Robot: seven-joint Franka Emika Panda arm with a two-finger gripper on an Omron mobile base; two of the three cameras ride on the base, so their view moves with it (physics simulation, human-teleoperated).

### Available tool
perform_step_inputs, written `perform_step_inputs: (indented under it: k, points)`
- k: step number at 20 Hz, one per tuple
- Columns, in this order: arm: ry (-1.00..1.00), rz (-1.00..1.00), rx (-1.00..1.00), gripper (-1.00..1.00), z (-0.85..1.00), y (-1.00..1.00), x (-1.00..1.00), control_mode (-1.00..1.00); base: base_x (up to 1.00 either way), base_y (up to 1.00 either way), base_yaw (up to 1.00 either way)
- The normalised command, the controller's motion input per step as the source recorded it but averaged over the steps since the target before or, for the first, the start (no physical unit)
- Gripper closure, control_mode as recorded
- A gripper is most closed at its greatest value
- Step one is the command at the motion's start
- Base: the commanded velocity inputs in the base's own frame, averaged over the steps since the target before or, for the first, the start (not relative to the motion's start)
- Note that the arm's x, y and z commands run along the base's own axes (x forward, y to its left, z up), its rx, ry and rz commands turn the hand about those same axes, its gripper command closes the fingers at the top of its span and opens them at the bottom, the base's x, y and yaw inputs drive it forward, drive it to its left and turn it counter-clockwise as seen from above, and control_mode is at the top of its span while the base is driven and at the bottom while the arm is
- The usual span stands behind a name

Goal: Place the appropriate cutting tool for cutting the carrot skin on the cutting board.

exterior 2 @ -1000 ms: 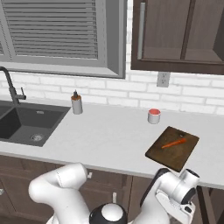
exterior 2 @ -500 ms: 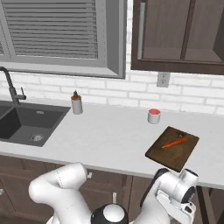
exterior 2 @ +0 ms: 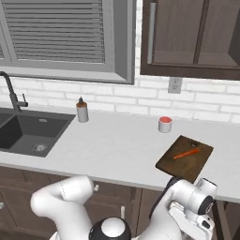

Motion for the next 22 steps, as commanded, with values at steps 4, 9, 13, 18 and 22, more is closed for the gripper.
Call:
perform_step_inputs:
  k: [4,9,13,18,22]
  points:
    - [0.0,0.0,0.0,1.0,1.0,0.0,-0.79,-1.0,0.0,0.0,0.0]
    - [0.0,0.0,0.0,1.0,1.0,0.05,-0.38,-1.0,0.0,0.0,0.0]
    - [0.0,0.0,-0.06,1.0,1.0,0.01,0.0,-1.0,0.0,0.0,0.0]
    - [0.0,0.0,-0.08,1.0,0.96,0.0,0.33,-1.0,0.0,0.0,0.0]
    - [0.05,0.0,0.0,1.0,0.55,0.0,0.91,-1.0,0.0,0.0,0.0]
